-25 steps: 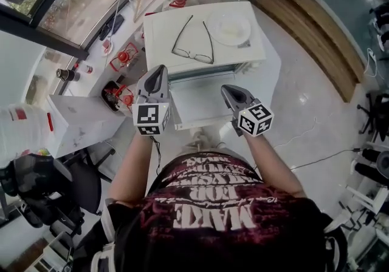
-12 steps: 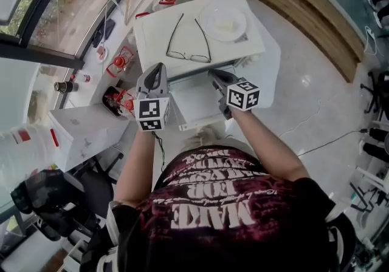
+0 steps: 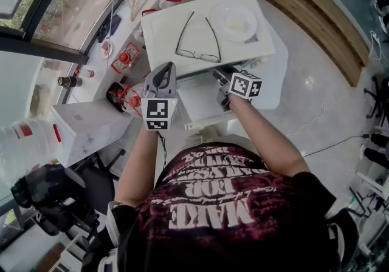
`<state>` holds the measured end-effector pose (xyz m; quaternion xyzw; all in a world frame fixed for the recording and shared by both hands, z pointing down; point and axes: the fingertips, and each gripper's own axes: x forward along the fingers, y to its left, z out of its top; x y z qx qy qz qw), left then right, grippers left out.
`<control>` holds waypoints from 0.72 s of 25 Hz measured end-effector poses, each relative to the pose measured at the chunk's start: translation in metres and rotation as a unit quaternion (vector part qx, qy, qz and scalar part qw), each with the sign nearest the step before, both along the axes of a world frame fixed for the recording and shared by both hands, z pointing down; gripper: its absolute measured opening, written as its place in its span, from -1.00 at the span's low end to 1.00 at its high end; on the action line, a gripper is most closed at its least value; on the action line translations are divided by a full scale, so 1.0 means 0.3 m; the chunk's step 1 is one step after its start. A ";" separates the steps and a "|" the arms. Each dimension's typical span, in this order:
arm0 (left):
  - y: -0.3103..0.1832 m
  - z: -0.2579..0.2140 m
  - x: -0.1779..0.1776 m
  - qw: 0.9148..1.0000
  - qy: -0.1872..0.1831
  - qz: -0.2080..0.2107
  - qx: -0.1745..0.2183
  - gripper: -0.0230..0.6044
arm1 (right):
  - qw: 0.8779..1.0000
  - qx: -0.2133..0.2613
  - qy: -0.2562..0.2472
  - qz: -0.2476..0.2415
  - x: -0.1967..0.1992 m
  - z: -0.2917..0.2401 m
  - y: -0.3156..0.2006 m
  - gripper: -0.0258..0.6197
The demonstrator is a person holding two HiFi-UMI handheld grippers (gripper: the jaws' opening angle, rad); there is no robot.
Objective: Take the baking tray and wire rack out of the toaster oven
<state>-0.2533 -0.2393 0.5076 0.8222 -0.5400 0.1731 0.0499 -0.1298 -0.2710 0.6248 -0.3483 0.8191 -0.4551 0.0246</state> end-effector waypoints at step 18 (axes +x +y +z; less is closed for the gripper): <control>-0.007 0.022 -0.018 1.000 0.000 -0.009 -0.021 -0.91 | 0.995 -0.072 -0.069 0.007 0.020 0.028 0.068 -0.53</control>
